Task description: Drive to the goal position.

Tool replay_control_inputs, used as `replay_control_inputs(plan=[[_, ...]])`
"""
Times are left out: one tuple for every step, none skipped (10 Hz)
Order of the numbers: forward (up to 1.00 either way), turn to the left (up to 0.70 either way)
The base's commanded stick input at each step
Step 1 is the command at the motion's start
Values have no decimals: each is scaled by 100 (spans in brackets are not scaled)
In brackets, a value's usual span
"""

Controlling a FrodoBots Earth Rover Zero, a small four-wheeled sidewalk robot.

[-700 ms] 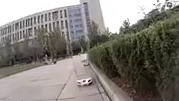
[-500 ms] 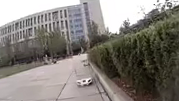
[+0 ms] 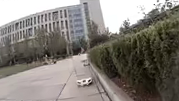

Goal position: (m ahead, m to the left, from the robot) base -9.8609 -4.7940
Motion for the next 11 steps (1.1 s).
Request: replay_control_inputs(plan=[[-2,0],[0,0],[0,0],[0,0],[0,0],[0,0],[0,0],[0,0],[-48,0],[-70,0],[-62,0]])
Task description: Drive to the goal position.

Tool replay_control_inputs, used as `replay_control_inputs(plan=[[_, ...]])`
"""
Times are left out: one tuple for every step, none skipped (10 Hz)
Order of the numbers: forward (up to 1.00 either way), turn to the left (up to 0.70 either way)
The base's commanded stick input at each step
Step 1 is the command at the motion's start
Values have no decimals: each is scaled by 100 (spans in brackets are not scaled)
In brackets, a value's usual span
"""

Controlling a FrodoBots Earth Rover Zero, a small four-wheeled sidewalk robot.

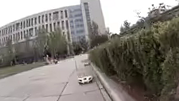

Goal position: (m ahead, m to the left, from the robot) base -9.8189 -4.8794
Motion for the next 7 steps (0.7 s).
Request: replay_control_inputs(plan=[[0,0],[0,0],[0,0],[0,0],[0,0],[0,0],[0,0]])
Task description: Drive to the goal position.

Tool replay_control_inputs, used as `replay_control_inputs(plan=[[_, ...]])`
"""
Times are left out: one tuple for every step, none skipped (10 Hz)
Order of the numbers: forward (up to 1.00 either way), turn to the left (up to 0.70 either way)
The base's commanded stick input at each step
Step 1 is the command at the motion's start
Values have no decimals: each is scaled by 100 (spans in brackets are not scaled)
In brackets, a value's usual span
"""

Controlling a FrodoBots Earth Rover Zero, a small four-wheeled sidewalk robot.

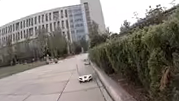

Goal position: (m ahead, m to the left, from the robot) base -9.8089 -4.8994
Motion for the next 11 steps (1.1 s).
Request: replay_control_inputs(plan=[[0,0],[0,0],[-31,0],[-59,0],[-59,0],[-22,0],[0,0],[0,0],[0,0],[0,0],[0,0]])
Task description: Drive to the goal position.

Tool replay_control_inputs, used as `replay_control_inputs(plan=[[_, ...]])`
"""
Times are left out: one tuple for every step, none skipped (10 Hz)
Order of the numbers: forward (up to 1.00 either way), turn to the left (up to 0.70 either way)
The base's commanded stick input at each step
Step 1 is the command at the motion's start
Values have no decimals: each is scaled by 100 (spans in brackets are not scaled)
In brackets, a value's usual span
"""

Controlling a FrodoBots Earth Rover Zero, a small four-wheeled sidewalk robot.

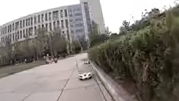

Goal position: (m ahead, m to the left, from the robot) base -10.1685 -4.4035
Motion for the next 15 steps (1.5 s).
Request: replay_control_inputs(plan=[[0,0],[42,11],[70,29],[70,35],[70,35],[70,35],[70,35],[70,35],[70,35],[70,35],[70,35],[70,35],[70,35],[70,35],[70,35]])
